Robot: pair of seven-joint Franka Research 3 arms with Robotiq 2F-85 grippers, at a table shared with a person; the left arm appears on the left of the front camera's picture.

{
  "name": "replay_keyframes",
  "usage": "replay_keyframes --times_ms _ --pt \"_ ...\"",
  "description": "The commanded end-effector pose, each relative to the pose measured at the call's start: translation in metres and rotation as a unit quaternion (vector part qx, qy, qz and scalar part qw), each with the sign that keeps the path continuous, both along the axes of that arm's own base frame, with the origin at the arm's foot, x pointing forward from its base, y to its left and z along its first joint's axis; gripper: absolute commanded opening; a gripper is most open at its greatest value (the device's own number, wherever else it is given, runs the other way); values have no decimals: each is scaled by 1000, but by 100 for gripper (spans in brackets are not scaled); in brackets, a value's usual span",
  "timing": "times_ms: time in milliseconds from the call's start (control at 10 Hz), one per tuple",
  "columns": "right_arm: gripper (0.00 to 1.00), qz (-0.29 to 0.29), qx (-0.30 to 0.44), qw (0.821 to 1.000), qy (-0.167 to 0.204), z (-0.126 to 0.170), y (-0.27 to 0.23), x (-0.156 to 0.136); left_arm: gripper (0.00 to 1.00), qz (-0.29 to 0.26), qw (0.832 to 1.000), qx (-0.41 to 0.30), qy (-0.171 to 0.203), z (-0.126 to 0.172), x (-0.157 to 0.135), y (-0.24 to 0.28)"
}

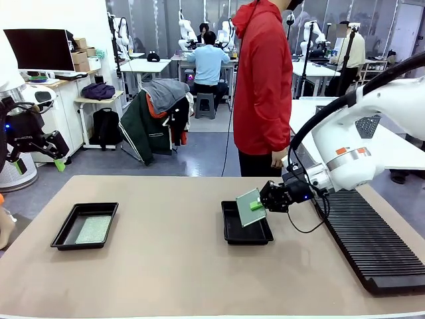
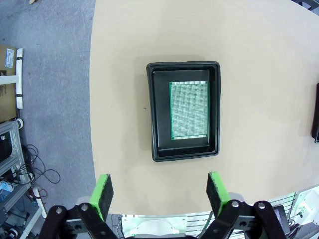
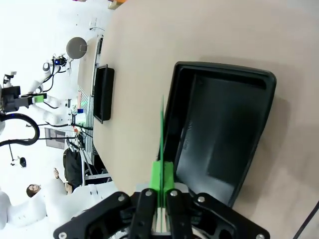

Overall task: Inspect and transfer BCBs to ESD trays.
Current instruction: Pick up the Blank PCB from the PCB Rack and place it in the right ESD tray.

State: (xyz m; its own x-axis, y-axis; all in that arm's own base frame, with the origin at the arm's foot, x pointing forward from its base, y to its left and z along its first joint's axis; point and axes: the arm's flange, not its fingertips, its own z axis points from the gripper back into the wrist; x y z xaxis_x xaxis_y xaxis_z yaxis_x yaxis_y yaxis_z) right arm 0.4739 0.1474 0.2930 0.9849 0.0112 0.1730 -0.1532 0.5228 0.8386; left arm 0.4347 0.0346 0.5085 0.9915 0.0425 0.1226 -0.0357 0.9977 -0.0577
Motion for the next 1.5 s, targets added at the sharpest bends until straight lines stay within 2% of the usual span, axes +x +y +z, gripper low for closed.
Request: replay_keyframes --times_ms 0,200,700,900,1100,1400 --pt "3 -1 11 1000 -11 -16 14 9 100 1 1000 0 -3 -2 0 1" --pt "3 -7 12 1000 -9 -31 23 14 100 1 1000 0 -3 -2 0 1" --pt "3 -26 -7 1000 17 -47 35 16 100 1 1000 0 -3 -2 0 1" --pt "3 -29 -13 999 23 -49 36 13 100 1 1000 0 -3 -2 0 1" --pt "3 -16 -10 1000 13 -45 39 9 100 1 1000 0 -3 -2 0 1" --pt "3 -12 -4 1000 20 -42 27 16 100 1 1000 0 -3 -2 0 1"
